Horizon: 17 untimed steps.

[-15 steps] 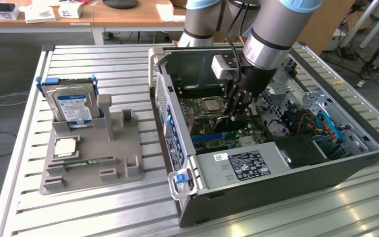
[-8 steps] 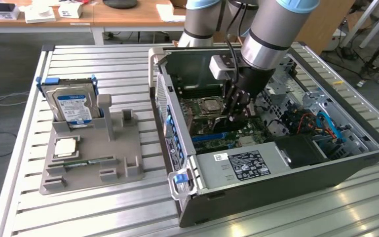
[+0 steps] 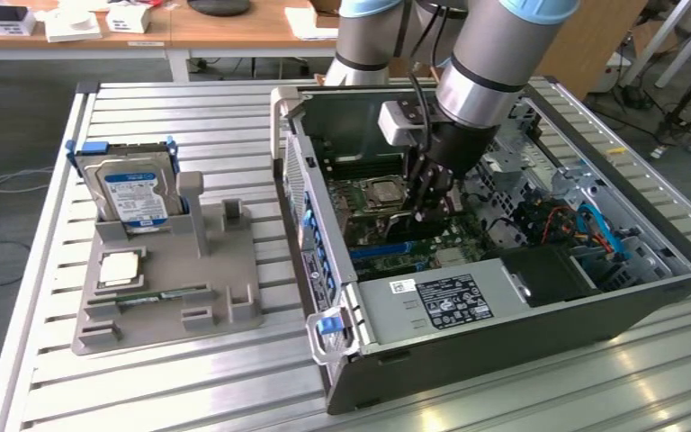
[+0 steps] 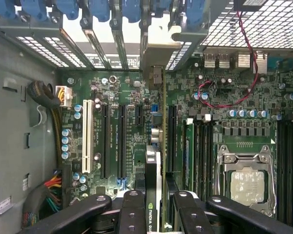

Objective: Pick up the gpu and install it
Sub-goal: 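Insert the gpu into the slot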

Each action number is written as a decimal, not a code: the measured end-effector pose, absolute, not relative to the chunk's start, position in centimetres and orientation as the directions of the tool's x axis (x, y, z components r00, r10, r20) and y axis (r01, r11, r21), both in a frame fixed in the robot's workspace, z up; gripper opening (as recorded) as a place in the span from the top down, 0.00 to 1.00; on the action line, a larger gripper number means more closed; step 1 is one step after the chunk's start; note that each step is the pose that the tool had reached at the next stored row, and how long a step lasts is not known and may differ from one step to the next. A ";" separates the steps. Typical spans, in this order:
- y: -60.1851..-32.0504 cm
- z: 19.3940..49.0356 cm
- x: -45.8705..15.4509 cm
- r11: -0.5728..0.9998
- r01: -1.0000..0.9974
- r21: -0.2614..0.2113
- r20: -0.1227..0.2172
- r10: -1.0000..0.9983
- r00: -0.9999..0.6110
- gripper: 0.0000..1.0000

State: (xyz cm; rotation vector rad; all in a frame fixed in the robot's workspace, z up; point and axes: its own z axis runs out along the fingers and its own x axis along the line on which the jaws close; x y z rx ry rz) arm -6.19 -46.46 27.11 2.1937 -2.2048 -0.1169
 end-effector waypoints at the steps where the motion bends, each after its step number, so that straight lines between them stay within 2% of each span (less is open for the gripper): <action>1: -46.5 27.1 -6.2 0.004 -0.997 0.074 -0.032 -0.999 -0.006 0.73; 17: -46.5 27.1 -6.9 0.004 -0.997 0.074 -0.032 -0.999 -0.006 0.73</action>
